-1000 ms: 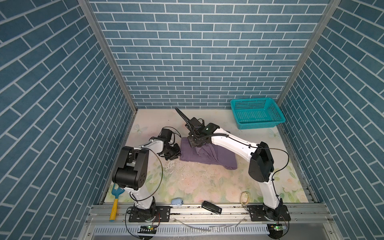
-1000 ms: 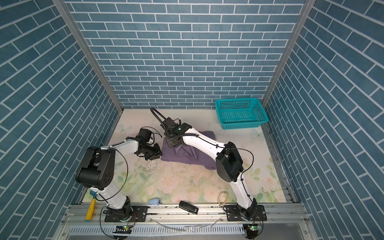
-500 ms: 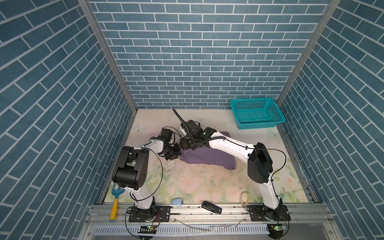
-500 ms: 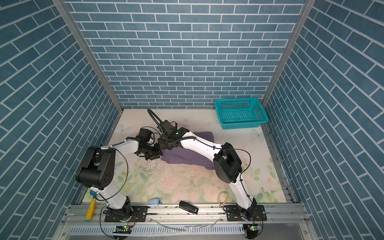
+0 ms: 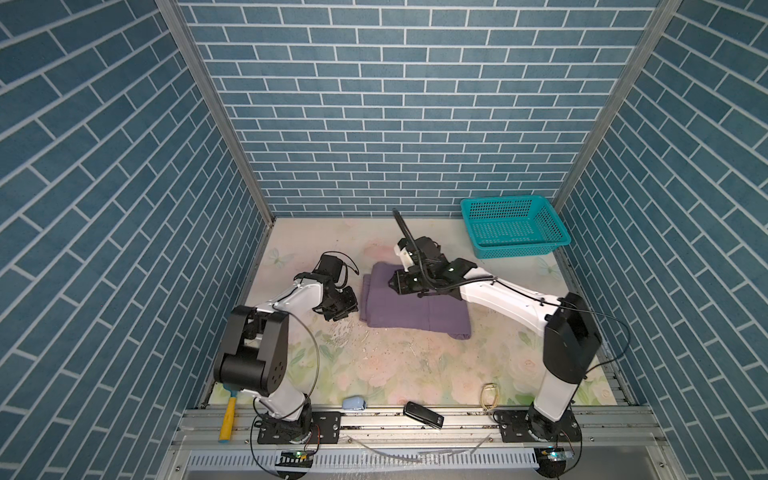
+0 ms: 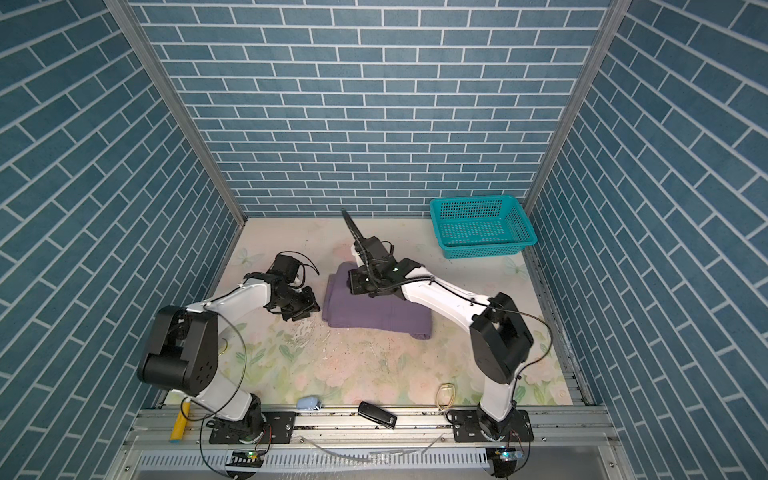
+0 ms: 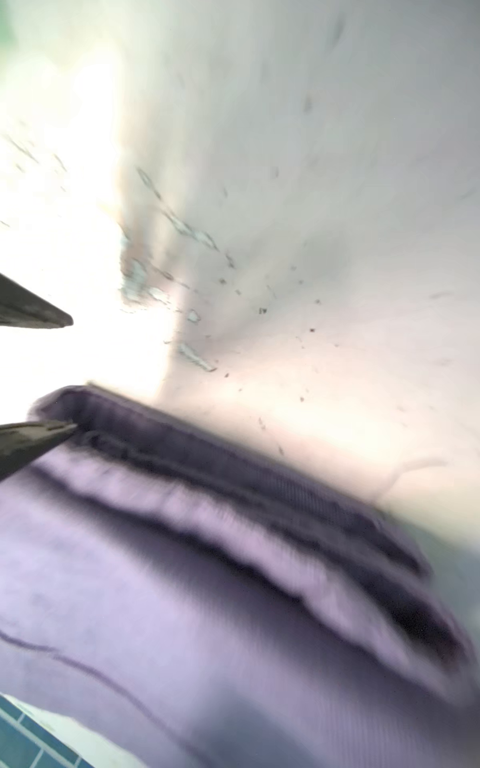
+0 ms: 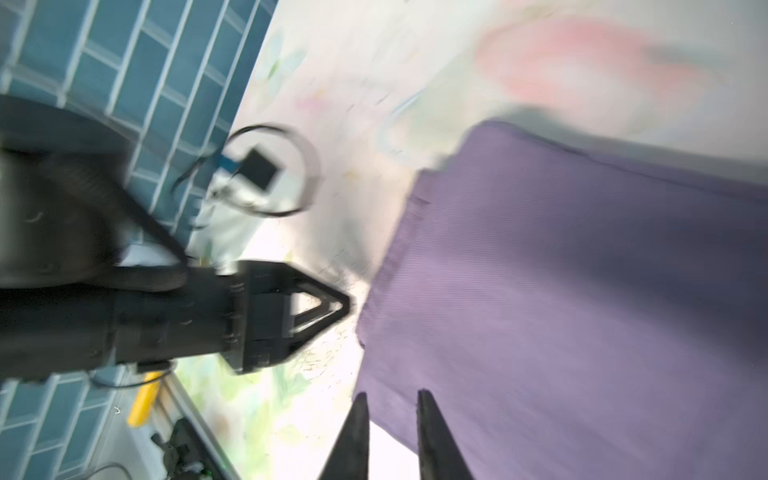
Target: Fold and stack the trousers
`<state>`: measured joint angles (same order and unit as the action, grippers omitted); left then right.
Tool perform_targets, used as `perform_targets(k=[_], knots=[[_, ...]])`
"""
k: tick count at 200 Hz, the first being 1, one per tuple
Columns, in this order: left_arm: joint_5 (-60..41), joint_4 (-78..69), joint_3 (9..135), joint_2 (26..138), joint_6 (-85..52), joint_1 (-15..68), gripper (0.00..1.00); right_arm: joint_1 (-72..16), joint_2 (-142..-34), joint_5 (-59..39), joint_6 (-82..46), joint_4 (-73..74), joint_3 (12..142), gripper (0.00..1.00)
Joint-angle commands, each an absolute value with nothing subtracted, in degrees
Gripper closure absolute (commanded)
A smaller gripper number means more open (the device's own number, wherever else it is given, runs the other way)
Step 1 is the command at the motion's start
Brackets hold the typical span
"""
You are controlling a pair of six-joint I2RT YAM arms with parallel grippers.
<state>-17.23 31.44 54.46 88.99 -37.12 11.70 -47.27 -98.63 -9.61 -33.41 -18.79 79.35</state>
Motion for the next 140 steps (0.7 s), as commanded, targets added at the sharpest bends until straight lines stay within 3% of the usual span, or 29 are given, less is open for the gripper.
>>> perform_targets(k=[1, 80, 140], knots=[[-15.71, 31.48, 56.22, 84.82, -38.09, 12.18, 0.51, -44.17, -92.72, -4.71, -34.67, -18.81, 71.28, 1.00], [-18.42, 29.41, 70.50, 96.67, -38.54, 25.46, 0.52, -36.65, -82.45, 5.01, -37.44, -20.61, 49.69, 1.00], [-15.46, 27.05, 66.86, 105.19, -40.46, 23.92, 0.54, -37.79, -91.26, 1.04, -38.85, -13.15, 46.82, 1.00]])
